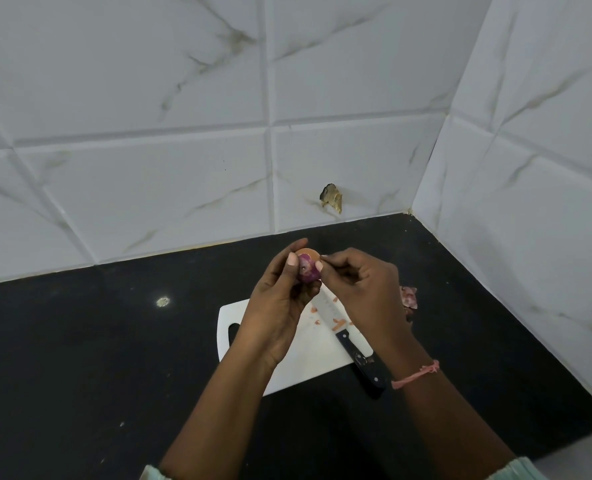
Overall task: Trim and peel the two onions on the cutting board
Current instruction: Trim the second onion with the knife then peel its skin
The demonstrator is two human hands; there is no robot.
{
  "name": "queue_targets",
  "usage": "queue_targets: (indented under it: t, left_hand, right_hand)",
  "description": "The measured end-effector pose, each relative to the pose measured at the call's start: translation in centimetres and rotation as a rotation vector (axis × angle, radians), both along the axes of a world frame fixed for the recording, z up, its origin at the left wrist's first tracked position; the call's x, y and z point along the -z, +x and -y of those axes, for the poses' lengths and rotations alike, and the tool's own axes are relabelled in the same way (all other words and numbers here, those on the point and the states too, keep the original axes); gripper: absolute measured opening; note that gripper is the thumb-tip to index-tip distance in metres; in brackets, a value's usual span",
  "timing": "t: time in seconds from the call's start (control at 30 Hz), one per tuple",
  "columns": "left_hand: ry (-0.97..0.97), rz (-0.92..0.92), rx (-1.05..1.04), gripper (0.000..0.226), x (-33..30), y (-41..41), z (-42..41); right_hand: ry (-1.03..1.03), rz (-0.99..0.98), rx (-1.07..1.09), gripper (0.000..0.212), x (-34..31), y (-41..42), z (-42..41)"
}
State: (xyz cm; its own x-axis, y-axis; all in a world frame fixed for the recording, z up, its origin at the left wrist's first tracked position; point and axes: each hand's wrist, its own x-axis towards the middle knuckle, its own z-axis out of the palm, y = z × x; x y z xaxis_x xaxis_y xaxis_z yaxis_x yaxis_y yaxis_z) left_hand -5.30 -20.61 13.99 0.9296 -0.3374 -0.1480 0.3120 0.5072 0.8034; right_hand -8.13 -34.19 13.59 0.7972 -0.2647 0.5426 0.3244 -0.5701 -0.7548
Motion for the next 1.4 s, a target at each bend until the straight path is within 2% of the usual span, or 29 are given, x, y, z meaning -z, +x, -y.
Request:
queue_targets:
  t: [0.17, 0.33, 0.53, 0.77, 0.97, 1.1, 1.27, 1.4]
  left_hand:
    - [-0.01, 0.0, -0.02, 0.029, 0.1, -0.1, 0.1]
    - [-0.001, -0.025, -0.019, 0.032, 0.0, -0.2, 0.0]
    - [-0.03, -0.034, -0.038, 0.03, -0.2, -0.2, 0.1]
    - [-0.014, -0.043, -0.061, 0.03, -0.2, -0.3, 0.1]
    - [0.003, 0.025, -0.078, 0.032, -0.2, -0.3, -0.1]
    - [0.039, 0.063, -0.088, 0.034, 0.1, -0.3, -0.1]
    - [0.101, 0.082, -0.093, 0.029, 0.3, -0.3, -0.2]
    - [0.22, 0.156, -0.107, 0.025, 0.3, 0.1, -0.4]
  right_hand:
    - [-0.036, 0.074, 0.044, 0.01, 0.4, -0.1, -0.8]
    - [-0.001, 0.077, 0.083, 0.003, 0.5, -0.3, -1.0]
    - [0.1, 0.015, -0.023, 0.012, -0.5, -0.8, -1.2]
    - [-0.071, 0.033, 0.031, 0.009, -0.2, -0.7, -1.1]
    - [-0.109, -0.01, 0.023, 0.023, -0.5, -0.7, -1.6]
    - [-0.168, -0.01, 0.049, 0.017, -0.1, -0.6, -1.4]
    - [-0.179, -0.062, 0.038, 0.023, -0.3, -0.7, -1.4]
    - [-0.213, -0.134, -0.003, 0.013, -0.8, -0.4, -0.9]
